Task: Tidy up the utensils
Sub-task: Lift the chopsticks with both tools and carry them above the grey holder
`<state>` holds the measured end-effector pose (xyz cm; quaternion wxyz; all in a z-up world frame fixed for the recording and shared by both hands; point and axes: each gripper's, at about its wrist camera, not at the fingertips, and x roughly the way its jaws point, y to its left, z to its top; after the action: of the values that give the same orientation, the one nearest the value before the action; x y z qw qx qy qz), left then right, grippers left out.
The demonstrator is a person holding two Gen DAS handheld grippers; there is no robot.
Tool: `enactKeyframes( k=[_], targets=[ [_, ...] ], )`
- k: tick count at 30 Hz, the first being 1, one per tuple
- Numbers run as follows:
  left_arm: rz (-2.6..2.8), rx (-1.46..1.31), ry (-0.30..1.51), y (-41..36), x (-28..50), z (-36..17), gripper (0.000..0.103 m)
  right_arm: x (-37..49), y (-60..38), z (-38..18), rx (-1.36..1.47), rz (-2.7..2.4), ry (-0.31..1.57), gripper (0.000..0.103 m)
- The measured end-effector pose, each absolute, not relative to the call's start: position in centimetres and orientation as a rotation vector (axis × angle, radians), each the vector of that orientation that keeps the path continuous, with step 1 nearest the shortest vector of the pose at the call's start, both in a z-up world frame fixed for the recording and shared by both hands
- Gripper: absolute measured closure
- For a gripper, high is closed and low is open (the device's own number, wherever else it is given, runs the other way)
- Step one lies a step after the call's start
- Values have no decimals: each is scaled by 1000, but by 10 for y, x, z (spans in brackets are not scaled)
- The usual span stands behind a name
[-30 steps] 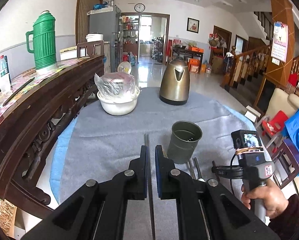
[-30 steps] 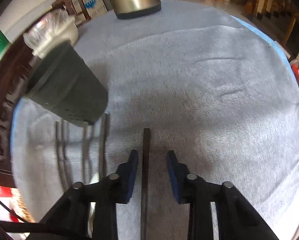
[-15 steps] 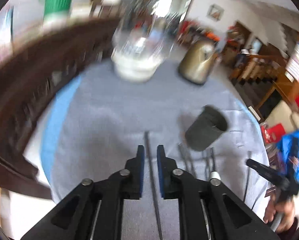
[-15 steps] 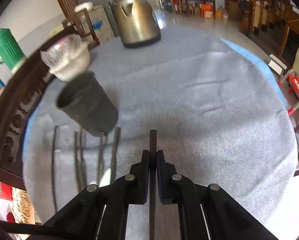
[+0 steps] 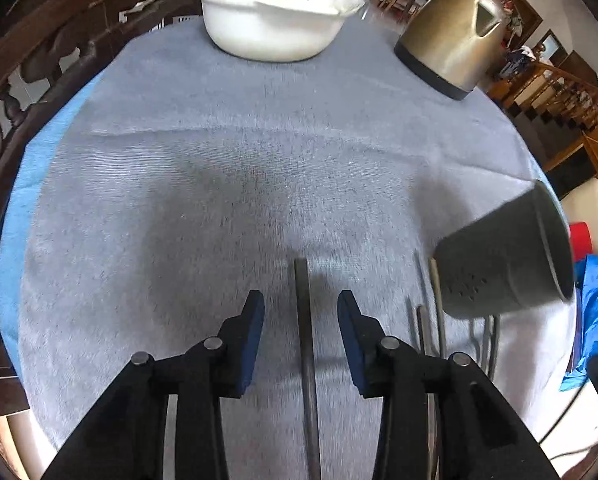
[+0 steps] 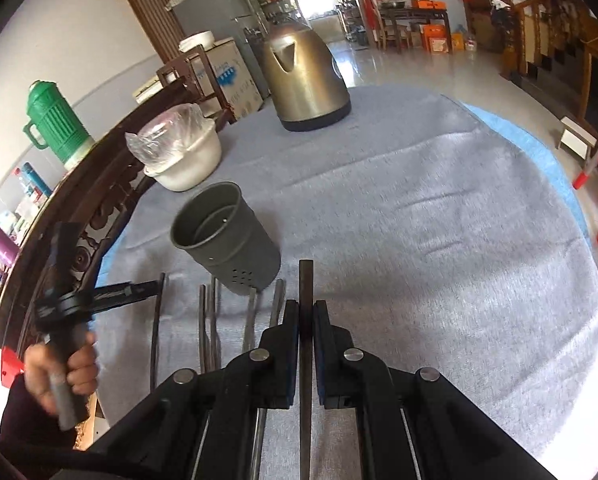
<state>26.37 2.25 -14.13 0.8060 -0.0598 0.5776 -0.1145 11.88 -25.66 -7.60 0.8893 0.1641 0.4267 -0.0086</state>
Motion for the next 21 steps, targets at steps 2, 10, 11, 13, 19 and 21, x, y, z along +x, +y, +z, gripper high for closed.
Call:
enactKeyframes(
  k=[2, 10, 11, 13, 19, 21],
  targets=[
    [-244, -136, 1258, 21, 270, -148, 87, 116, -256, -72, 334, -6, 874, 96],
    [-270, -120, 1133, 20, 250, -115, 96, 105, -251, -40, 311, 27, 769, 96],
    [-278, -116, 1105, 21, 244, -103, 96, 103, -250, -35, 305, 28, 750, 96],
    [-301, -116, 1049, 19, 231, -79, 96, 97, -248, -22, 298, 33, 706, 96],
    [-377, -111, 843, 13, 190, 7, 96, 88, -242, 20, 302, 21, 565, 96],
    [-393, -114, 787, 10, 184, 32, 96, 91, -240, 35, 310, 20, 530, 96]
  ],
)
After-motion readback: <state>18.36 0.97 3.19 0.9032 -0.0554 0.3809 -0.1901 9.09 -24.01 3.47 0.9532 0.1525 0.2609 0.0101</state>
